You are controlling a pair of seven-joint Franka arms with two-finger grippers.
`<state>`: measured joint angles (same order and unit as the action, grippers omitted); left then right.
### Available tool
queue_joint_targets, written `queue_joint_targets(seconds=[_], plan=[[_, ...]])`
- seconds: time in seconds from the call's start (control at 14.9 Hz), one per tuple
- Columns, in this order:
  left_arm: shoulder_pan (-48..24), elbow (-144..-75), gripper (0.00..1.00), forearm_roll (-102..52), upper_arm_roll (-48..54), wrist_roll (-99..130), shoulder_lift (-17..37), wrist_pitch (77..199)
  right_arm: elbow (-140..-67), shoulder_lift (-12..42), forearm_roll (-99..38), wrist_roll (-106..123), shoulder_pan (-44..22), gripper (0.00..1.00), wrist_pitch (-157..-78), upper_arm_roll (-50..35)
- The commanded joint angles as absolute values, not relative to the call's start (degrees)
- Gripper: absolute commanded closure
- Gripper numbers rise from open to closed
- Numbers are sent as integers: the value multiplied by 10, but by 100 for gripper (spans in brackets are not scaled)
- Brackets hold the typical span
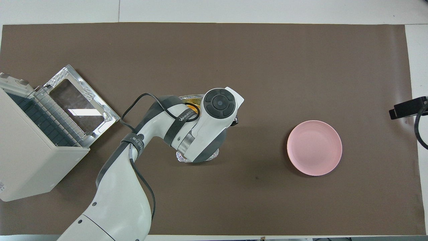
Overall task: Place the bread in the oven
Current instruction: 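Lift the foil tray with the left gripper toward the open oven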
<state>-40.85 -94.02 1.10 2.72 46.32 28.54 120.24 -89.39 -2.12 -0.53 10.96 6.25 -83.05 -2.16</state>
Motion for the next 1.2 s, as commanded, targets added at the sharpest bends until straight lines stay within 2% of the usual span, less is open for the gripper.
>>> queue_joint_targets(seconds=[0.0, 0.07, 0.27, 0.47, 0.67, 0.87, 1.14], plan=[[-412, -971, 82, 23, 25, 487, 274, 1218, -898, -25, 3, 115, 62, 0, -825, -23], [-411, -978, 100, 23, 25, 486, 272, 1218, -898, -25, 3, 115, 62, 0, -825, -23], [-403, -974, 100, 19, 23, 488, 271, 1202, -898, -25, 3, 115, 63, 0, -825, -23], [-385, -913, 100, 7, 1, 509, 279, 1128, -898, -25, 3, 115, 62, 0, -825, -23], [-322, -876, 100, -18, -13, 566, 276, 1091, -898, -25, 3, 115, 63, 0, -825, -23], [-240, -881, 100, -40, -13, 564, 231, 1078, -898, -25, 3, 116, 62, 0, -825, -23], [-186, -886, 100, -26, -26, 554, 227, 1070, -898, -25, 3, 115, 63, 0, -825, -23]])
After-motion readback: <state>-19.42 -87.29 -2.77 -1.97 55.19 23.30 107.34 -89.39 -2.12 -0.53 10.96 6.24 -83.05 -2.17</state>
